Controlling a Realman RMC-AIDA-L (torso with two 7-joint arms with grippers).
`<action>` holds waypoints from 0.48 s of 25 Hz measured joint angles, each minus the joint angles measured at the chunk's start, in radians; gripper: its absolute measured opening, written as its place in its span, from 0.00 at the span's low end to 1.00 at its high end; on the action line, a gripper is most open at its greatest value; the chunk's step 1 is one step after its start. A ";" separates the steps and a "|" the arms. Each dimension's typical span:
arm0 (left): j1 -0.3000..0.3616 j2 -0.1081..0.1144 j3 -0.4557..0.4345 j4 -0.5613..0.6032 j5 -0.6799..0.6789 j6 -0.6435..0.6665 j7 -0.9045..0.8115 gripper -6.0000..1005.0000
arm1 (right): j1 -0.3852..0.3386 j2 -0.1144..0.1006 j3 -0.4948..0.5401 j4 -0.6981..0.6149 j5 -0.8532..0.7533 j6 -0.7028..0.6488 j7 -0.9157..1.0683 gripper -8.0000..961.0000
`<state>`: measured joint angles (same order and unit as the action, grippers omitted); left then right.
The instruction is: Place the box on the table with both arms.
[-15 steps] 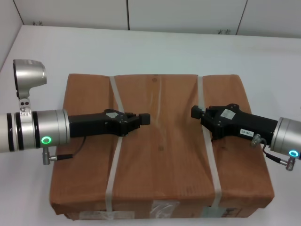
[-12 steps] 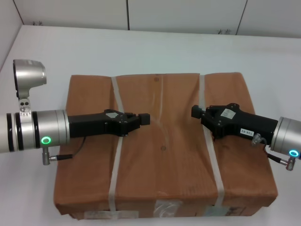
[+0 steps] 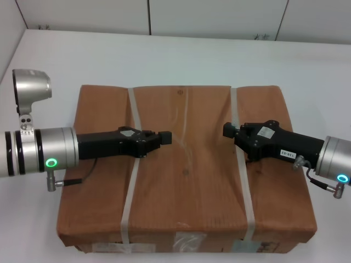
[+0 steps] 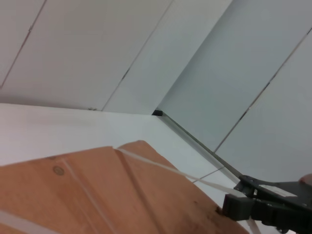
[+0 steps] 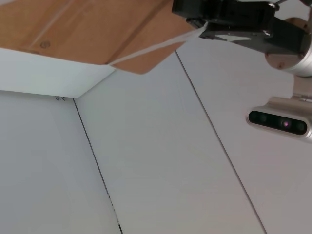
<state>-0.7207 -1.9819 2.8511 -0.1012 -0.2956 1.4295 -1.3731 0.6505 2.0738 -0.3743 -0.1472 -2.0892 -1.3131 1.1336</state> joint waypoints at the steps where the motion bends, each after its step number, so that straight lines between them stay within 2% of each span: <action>1: 0.000 0.000 0.000 -0.001 -0.003 0.000 0.000 0.05 | 0.000 0.000 0.000 0.000 0.000 0.000 0.000 0.05; 5: 0.003 -0.001 0.001 -0.001 -0.014 -0.018 0.004 0.06 | 0.003 0.001 0.000 0.000 0.000 0.002 0.000 0.05; 12: -0.003 -0.011 0.010 -0.001 -0.017 -0.146 0.011 0.08 | 0.033 0.005 -0.008 0.010 -0.008 0.083 0.000 0.06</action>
<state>-0.7239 -1.9929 2.8614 -0.1027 -0.3126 1.2835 -1.3616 0.6833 2.0784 -0.3822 -0.1374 -2.0967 -1.2302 1.1336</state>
